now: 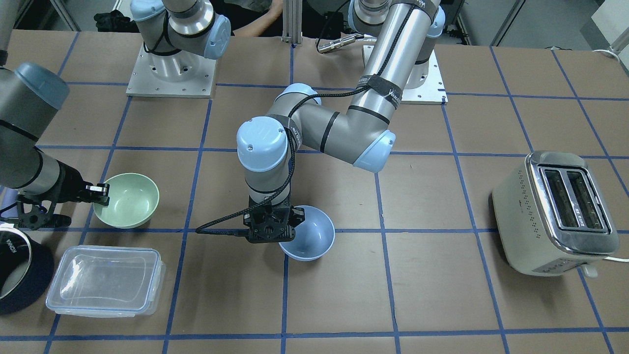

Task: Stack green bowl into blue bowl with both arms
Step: 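Slide the blue bowl toward the table center with the left gripper, then release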

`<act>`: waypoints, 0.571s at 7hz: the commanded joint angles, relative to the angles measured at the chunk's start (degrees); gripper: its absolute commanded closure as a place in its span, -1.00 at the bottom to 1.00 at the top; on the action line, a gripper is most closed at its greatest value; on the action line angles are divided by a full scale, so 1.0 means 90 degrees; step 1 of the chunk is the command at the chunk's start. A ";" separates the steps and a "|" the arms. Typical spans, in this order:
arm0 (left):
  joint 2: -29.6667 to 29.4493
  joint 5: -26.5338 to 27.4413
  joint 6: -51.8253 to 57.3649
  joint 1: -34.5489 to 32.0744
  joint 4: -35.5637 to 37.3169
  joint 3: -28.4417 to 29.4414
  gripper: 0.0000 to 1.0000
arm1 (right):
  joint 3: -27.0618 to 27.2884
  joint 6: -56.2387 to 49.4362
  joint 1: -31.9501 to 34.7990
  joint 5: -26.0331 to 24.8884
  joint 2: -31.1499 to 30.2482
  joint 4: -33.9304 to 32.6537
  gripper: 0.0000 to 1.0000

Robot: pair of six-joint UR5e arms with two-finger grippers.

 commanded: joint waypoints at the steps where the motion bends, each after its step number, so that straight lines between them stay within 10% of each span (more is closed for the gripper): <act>1: -0.0033 -0.0029 -0.0139 -0.0089 -0.0002 0.0074 0.77 | -0.0457 -0.0018 0.0012 0.0360 -0.0012 0.0635 1.00; 2: -0.0043 -0.0029 -0.0189 -0.0109 0.0007 0.0025 -0.98 | -0.0478 -0.0028 0.0041 0.0489 -0.0022 0.0676 1.00; 4: 0.0618 -0.0621 0.0625 0.0618 -0.0080 0.0113 -1.00 | -0.0478 0.0011 0.0303 0.0839 -0.0041 0.0686 1.00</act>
